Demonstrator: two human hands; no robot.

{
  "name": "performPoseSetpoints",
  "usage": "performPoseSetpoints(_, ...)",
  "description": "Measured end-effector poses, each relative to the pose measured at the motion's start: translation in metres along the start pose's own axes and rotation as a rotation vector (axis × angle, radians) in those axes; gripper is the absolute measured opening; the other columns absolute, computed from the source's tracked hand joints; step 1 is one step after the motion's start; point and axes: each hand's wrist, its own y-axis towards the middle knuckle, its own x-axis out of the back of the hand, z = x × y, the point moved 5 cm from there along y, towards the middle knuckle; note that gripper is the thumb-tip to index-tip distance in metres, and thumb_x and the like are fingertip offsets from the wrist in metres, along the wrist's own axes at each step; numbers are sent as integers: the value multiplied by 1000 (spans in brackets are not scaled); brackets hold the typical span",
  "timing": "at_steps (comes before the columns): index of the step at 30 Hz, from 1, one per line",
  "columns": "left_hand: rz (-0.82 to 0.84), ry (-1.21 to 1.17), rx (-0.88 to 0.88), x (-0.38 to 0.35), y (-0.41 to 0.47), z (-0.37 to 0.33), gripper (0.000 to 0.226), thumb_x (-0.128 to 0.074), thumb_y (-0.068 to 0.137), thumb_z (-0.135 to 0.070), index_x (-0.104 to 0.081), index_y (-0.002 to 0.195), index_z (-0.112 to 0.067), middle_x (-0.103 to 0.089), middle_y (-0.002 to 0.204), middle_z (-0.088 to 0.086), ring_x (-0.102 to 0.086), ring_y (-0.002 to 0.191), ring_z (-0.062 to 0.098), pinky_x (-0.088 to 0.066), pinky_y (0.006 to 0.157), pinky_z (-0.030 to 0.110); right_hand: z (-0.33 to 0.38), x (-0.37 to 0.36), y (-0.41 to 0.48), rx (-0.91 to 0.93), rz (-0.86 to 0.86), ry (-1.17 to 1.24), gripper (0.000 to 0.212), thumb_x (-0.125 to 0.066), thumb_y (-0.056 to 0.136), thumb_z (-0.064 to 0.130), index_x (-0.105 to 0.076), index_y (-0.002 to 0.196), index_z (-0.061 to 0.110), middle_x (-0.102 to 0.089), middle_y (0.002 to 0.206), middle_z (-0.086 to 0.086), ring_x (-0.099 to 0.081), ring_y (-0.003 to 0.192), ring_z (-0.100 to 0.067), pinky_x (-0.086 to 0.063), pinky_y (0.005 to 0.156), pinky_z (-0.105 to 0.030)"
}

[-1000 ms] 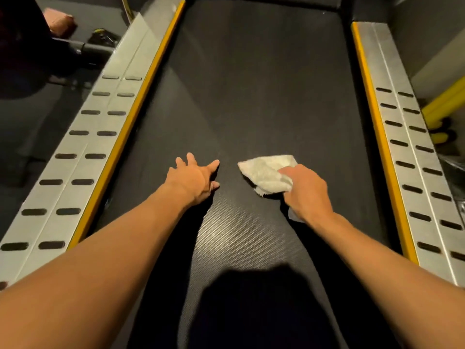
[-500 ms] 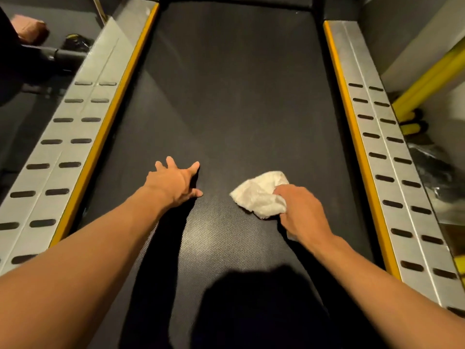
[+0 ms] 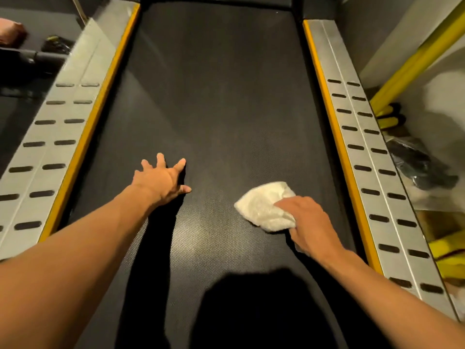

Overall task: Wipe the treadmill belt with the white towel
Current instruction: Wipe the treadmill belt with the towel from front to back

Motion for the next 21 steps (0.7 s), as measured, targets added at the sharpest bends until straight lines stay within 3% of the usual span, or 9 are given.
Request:
performPoseSetpoints(3,0,-17,-9,2,0,-5,78,-47,90,-61,-6,152,-36,-5,157,15,-11,142,44,-29,107,59,-20,22,7,-171,-118,30,48,-58,73,-8,-67,113,17,-66,107,-9,-58,96,-31,-47,81,-35)
performPoseSetpoints(6,0,-3,-23,2,2,-7,76,-47,91,-58,-8,152,-33,-8,156,14,-15,141,42,-32,104,57,-62,52,27,-447,-306,-5,39,-55,78,-5,-66,111,12,-66,100,-14,-59,90,-32,-43,70,-30)
performPoseSetpoints(8,7,-4,-42,2,3,-5,77,-48,90,-58,-10,152,-32,-13,154,15,-20,138,42,-36,102,57,-68,53,30,-505,-304,-31,34,-55,78,-3,-64,107,10,-66,97,-15,-59,88,-35,-42,66,-31)
performPoseSetpoints(12,14,-41,-70,2,1,-1,78,-52,89,-57,-11,151,-33,-16,152,13,-21,138,41,-38,101,57,-9,6,9,-298,-94,-184,38,-54,74,3,-62,108,20,-60,103,-10,-54,90,-34,-46,69,-39)
performPoseSetpoints(15,24,-59,-92,4,-3,3,82,-57,89,-53,-11,153,-31,-11,157,10,-19,142,37,-34,107,54,31,-5,-3,-109,-17,-51,34,-50,72,2,-63,97,22,-61,95,-3,-53,83,-31,-43,65,-36)
performPoseSetpoints(19,-18,-124,-90,11,-13,18,80,-62,89,-43,-21,153,-20,-13,160,9,-28,142,34,-29,113,45,-9,24,35,-304,-227,40,39,-54,76,-3,-66,109,15,-65,102,-11,-58,93,-34,-42,74,-34)
performPoseSetpoints(21,-72,-156,-112,10,-21,27,73,-62,89,-40,-30,150,-16,-24,156,13,-38,136,36,-35,110,46,-29,23,51,-373,-197,73,45,-55,81,0,-61,122,18,-63,114,-13,-58,102,-34,-43,80,-33)
